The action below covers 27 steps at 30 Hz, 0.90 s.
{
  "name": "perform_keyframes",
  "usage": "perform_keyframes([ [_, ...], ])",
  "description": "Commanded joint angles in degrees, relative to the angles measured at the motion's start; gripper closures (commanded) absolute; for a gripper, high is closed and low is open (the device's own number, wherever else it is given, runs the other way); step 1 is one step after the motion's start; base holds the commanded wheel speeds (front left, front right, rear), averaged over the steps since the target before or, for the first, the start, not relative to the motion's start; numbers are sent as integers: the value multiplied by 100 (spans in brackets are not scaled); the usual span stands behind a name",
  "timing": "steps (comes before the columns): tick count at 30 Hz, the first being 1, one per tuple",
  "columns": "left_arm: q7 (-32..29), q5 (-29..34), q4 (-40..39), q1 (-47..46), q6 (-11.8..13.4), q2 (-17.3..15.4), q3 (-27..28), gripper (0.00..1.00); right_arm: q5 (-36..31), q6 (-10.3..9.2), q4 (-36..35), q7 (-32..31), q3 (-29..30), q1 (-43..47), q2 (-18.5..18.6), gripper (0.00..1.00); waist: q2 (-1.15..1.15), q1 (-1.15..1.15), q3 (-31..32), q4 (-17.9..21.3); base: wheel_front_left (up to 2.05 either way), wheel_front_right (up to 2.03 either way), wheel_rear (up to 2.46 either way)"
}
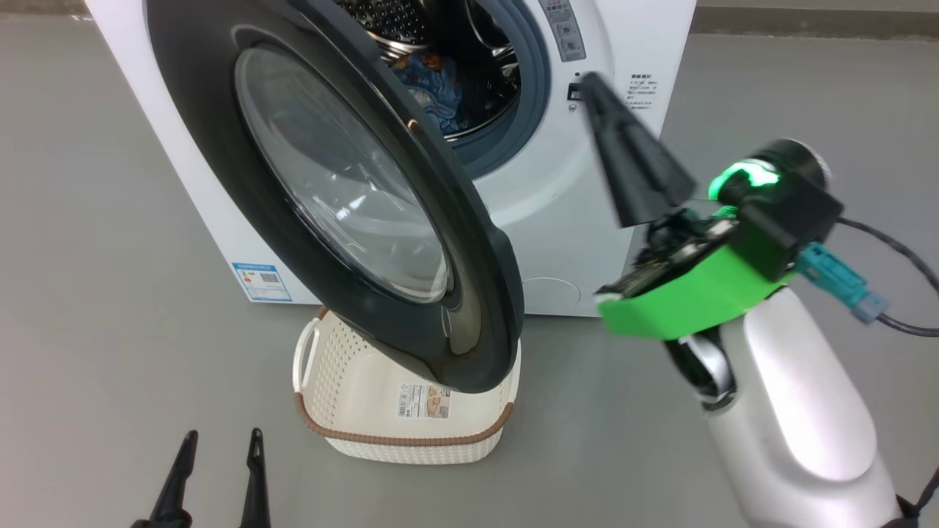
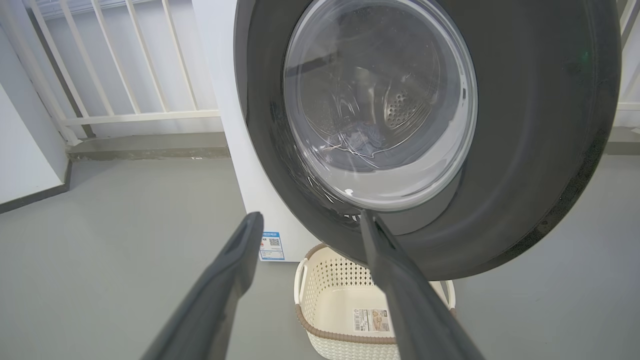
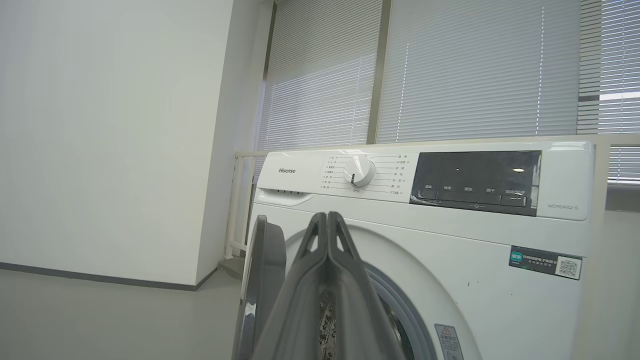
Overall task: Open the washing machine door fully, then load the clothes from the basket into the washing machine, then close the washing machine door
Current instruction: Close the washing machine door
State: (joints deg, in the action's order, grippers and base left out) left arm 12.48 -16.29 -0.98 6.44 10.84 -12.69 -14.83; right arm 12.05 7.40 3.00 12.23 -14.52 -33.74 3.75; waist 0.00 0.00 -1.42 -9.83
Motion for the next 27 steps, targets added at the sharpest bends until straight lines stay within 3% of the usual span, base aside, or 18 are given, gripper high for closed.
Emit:
perform_keyframes([
  [1, 55, -8, -138, -278, 19, -97, 201, 0, 160, 9, -328, -170, -347, -168, -87, 100, 0, 0, -26, -2, 0, 0, 0],
  [7, 67, -9, -162, -320, 41, -114, 208, 0, 453, 9, -681, -658, -1010, -23, -87, 100, 0, 0, -95, -7, 0, 0, 0],
  [11, 78, -3, -164, -348, 65, -126, 205, 0, 729, 9, -490, -1087, -1681, 250, -87, 100, 0, 0, -144, 6, 0, 0, 0],
  [19, 105, 12, -127, -441, 39, -130, 139, 0, 964, 9, 427, -1154, -2276, 323, -87, 100, 0, 0, -159, -38, 0, 0, 0],
  [27, 137, 8, -57, -509, 18, -109, 80, 0, 1118, 9, 1411, -915, -2243, -43, -87, 100, 0, 0, -148, -102, 0, 0, 0],
])
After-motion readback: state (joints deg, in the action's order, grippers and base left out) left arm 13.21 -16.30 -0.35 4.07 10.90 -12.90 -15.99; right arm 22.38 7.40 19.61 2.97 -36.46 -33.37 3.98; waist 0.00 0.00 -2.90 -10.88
